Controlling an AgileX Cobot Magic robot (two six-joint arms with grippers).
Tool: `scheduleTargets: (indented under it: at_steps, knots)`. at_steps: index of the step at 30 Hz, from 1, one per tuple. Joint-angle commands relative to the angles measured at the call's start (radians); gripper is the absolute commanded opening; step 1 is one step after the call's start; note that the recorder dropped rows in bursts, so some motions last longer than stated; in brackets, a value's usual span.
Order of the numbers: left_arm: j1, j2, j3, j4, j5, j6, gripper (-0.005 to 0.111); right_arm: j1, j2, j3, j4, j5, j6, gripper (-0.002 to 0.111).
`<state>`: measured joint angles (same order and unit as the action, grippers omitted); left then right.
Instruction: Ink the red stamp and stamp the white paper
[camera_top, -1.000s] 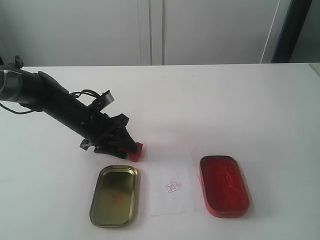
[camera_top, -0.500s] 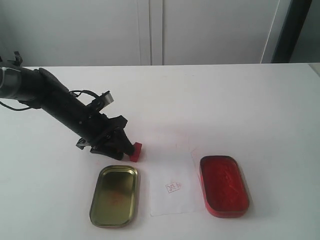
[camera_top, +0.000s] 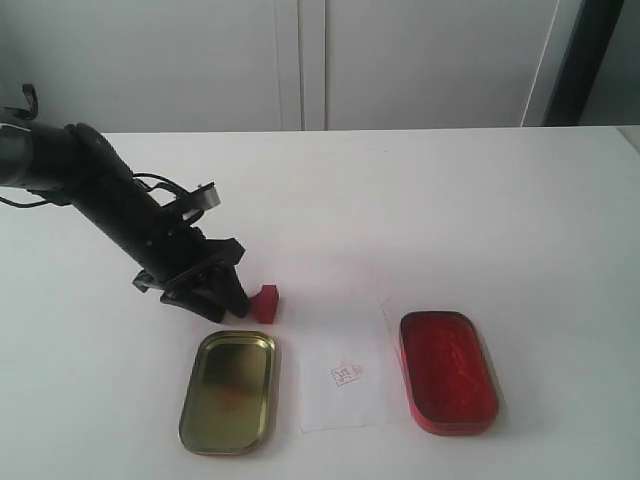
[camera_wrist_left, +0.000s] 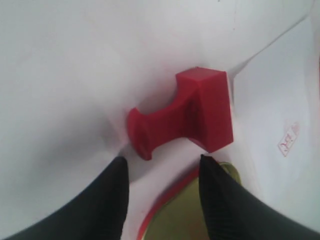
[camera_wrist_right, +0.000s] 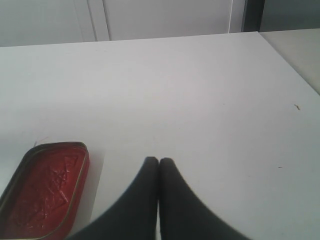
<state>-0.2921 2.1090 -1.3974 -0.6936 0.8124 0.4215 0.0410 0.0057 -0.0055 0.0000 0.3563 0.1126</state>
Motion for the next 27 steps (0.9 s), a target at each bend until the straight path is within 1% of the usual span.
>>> scheduleTargets:
  at_steps: [1,8,10,11,12,13,14,15,23,27]
  knots:
    - [0.001,-0.023,0.012,0.114,-0.060,-0.006,0.051,-0.003,-0.006,0.005,-0.008,-0.016,0.002,0.000]
    - [0.001,-0.049,0.012,0.134,-0.059,-0.006,0.050,-0.003,-0.006,0.005,-0.008,-0.016,0.002,0.000]
    - [0.001,-0.056,0.012,0.134,-0.057,-0.006,0.040,-0.003,-0.006,0.005,-0.008,-0.016,0.002,0.000]
    - [0.001,-0.060,0.012,0.134,-0.057,-0.006,0.030,-0.003,-0.006,0.005,-0.008,-0.016,0.002,0.000]
    - [0.001,-0.062,0.012,0.134,-0.057,-0.006,0.024,-0.003,-0.006,0.005,-0.008,-0.016,0.002,0.000]
    - [0.001,-0.062,0.012,0.134,-0.057,-0.006,0.014,-0.003,-0.006,0.005,-0.008,-0.016,0.002,0.000]
    - [0.001,-0.062,0.012,0.134,-0.057,-0.006,0.009,-0.003,-0.006,0.005,-0.008,-0.016,0.002,0.000]
    - [0.001,-0.062,0.012,0.134,-0.057,-0.006,0.000,-0.003,-0.006,0.005,-0.008,-0.016,0.002,0.000]
    - [0.001,-0.107,0.012,0.136,-0.037,-0.016,0.000,-0.003,-0.006,0.005,-0.008,-0.016,0.002,0.000]
    - [0.001,-0.138,0.012,0.184,-0.031,-0.091,0.000,-0.003,-0.006,0.005,-0.008,-0.016,0.013,0.000]
